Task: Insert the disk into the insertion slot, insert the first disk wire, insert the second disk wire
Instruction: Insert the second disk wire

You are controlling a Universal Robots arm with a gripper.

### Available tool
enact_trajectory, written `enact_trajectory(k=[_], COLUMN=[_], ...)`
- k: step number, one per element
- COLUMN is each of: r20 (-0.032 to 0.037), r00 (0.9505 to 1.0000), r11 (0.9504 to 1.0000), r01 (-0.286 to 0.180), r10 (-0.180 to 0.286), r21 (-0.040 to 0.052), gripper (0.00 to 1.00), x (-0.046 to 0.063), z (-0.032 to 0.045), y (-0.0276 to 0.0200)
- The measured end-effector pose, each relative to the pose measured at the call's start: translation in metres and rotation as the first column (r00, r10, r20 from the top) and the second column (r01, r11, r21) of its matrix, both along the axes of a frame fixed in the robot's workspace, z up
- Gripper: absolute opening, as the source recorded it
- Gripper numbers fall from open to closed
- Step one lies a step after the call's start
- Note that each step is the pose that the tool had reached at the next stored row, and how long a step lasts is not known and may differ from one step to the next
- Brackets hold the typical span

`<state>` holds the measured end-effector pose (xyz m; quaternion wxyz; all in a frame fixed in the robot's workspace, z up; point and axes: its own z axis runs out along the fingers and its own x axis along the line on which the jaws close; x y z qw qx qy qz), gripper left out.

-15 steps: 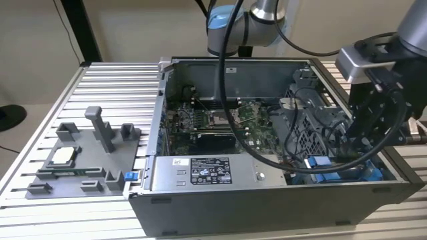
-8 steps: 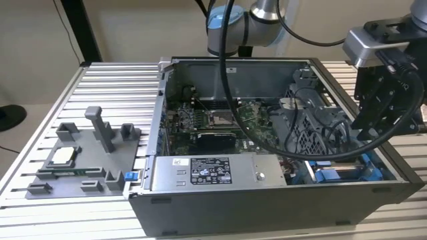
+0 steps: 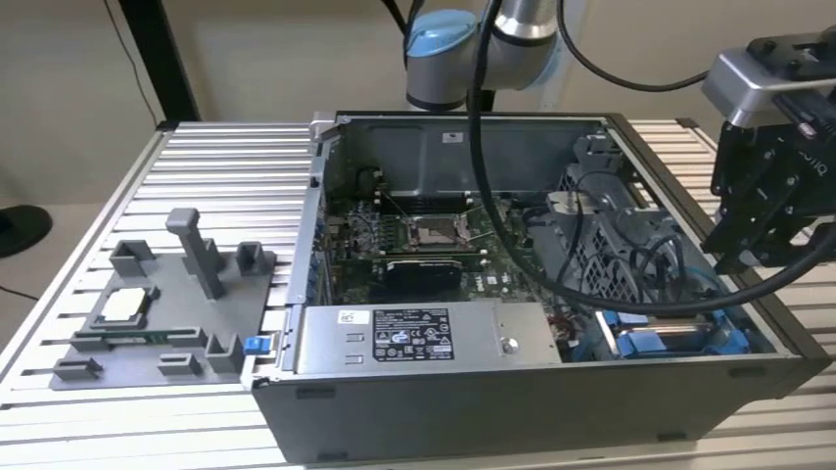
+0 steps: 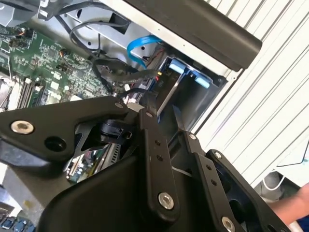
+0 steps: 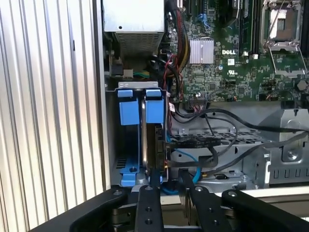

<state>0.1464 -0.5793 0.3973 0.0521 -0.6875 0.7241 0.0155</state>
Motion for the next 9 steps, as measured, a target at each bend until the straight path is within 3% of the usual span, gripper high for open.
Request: enact_trajectory(k=[3, 9], r20=[-0.0202, -0.0213], r00=[0.9998, 0.9998], r11=[1.0, 1.0], r01=[0.0, 0.0], r10=[0.0, 0.0], r21=[-0.0001, 0.0], gripper=[1.0, 1.0], x=[0.0069, 0.0072], z=[0.0, 0.0], y=[0.0, 0.0])
